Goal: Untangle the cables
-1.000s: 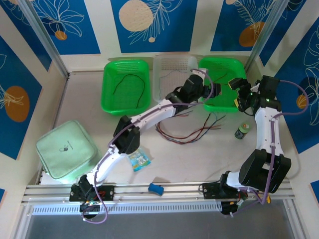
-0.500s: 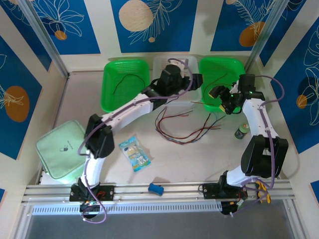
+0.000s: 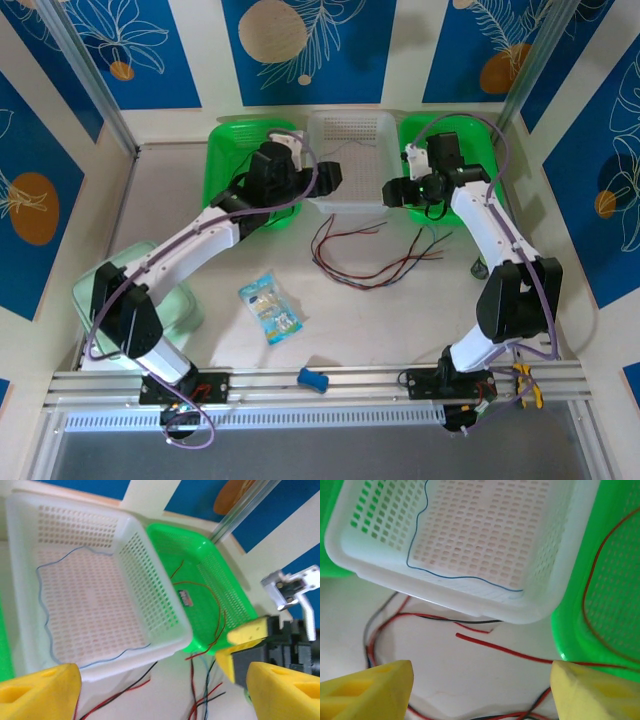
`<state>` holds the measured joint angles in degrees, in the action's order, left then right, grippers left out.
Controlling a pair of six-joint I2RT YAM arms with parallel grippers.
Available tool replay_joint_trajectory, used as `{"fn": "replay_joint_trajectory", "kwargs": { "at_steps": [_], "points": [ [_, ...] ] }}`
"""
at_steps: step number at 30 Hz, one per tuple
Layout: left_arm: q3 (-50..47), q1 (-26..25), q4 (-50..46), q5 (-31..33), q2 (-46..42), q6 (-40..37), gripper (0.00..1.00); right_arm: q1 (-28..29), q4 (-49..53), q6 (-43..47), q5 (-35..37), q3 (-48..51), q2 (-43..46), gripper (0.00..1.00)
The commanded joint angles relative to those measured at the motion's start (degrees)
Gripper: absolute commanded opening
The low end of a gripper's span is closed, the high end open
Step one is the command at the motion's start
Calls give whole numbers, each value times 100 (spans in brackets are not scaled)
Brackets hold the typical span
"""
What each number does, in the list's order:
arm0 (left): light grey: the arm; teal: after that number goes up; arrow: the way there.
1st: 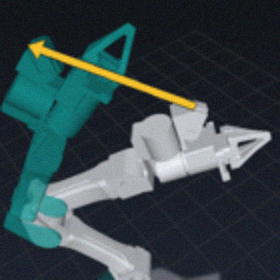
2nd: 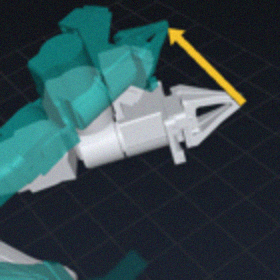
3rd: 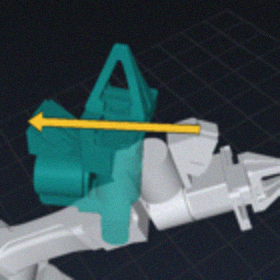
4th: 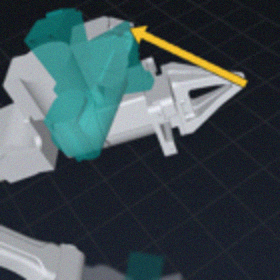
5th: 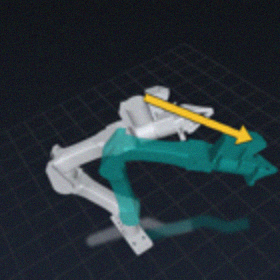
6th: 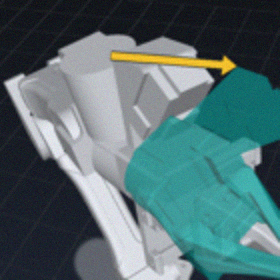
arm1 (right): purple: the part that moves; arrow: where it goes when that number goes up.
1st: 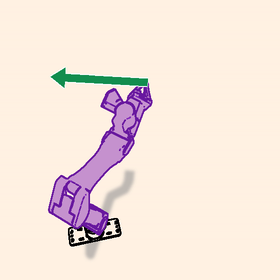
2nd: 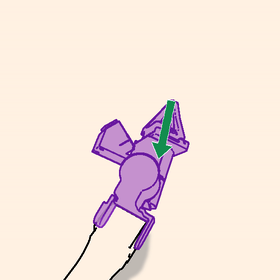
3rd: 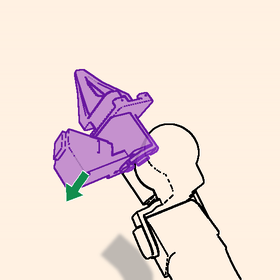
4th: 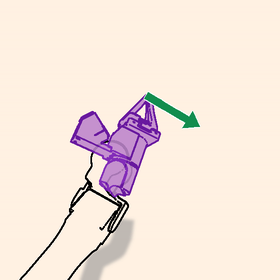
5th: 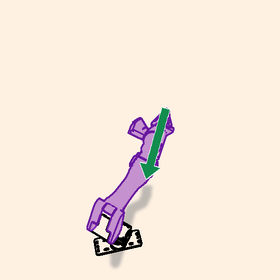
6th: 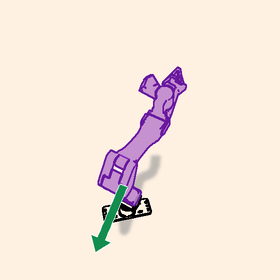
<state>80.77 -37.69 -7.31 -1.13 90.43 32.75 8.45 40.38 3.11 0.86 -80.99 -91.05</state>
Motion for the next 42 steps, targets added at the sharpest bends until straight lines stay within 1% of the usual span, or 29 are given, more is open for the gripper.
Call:
{"fn": "replay_joint_trajectory", "kwargs": {
  "at_steps": [1, 4, 8, 11, 14, 19, 21, 27, 31, 32, 33, 34, 36, 37, 40, 42],
  "points": [
    [-217, 113, -364, -259, -371, 3, 86, 198, -97, 1587, 258, -197, -155, 72],
    [-408, 187, -473, -350, -545, 14, 86, 275, 156, 2050, 216, -486, -404, 70],
    [-519, 219, -512, -518, -636, 96, 86, 445, 555, 2729, 558, -749, -760, 69],
    [-519, 228, -599, -598, -652, 108, 86, 516, 585, 2977, 690, -793, -888, 68],
    [-560, 231, -620, -611, -669, 115, 86, 545, 632, 3068, 691, -861, -966, 66],
    [-512, 236, -577, -773, -633, 218, 85, 614, 727, 3104, 775, -971, -1131, 57],
    [-454, 238, -600, -793, -615, 221, 84, 633, 761, 3116, 888, -1004, -1223, 56],
    [-396, 236, -668, -773, -640, 183, 84, 645, 879, 3136, 1005, -1051, -1334, 55],
    [-396, 241, -667, -795, -637, 204, 84, 634, 783, 3167, 1078, -1011, -1373, 53],
    [-387, 237, -664, -801, -632, 222, 84, 619, 741, 3153, 1045, -1003, -1364, 51],
    [-378, 237, -662, -806, -631, 225, 84, 610, 708, 3150, 1029, -1006, -1356, 46],
    [-369, 238, -664, -810, -637, 225, 84, 600, 696, 3153, 1034, -1029, -1356, 40],
    [-369, 236, -665, -777, -657, 228, 84, 584, 686, 3126, 1099, -1099, -1333, 24],
    [-369, 237, -670, -763, -663, 223, 84, 560, 681, 3112, 1110, -1131, -1320, 19],
    [-347, 236, -692, -737, -676, 197, 84, 482, 682, 3090, 1108, -1176, -1271, 6],
    [-334, 240, -710, -740, -667, 184, 84, 415, 610, 3054, 1141, -1148, -1224, 3]
  ]
}}
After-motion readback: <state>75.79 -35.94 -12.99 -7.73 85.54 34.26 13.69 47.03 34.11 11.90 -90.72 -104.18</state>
